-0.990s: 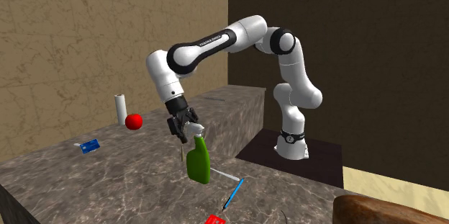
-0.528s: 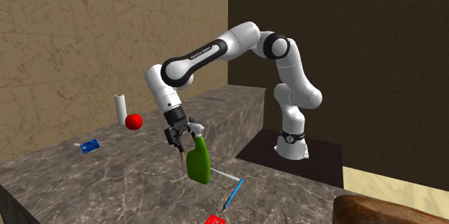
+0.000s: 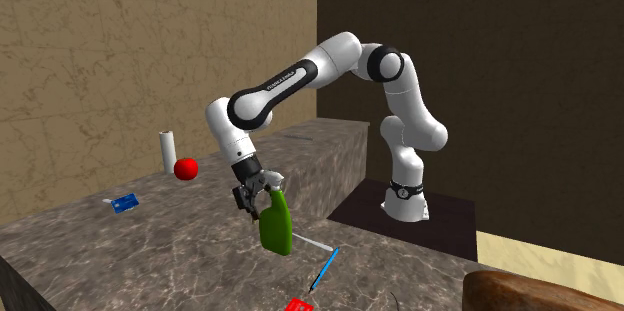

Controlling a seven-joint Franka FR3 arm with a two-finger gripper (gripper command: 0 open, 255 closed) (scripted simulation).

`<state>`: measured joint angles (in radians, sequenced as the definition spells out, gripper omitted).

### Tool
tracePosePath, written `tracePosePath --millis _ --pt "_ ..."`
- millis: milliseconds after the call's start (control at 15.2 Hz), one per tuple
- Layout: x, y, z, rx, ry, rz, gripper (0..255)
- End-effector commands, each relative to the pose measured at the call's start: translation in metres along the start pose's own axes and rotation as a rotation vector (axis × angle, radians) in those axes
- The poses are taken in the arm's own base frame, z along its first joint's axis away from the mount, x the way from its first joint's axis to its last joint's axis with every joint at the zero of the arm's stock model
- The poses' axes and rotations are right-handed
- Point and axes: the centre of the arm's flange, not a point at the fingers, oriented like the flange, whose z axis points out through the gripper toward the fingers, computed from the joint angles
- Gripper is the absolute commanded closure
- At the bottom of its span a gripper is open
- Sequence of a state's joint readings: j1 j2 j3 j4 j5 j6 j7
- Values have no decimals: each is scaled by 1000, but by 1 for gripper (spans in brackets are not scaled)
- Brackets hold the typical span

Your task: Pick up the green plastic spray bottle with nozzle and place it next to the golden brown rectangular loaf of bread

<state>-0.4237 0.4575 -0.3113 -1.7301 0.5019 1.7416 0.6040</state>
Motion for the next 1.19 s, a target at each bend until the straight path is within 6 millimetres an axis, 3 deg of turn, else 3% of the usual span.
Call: tracePosePath --millis 0,132,198,792,1122 --pt "0 0 0 0 0 0 0" --pt "0 0 0 0 0 0 0" --pt "0 0 0 0 0 0 255" --pt "0 0 0 0 0 0 255" --pt "-13 0 -23 0 0 0 255"
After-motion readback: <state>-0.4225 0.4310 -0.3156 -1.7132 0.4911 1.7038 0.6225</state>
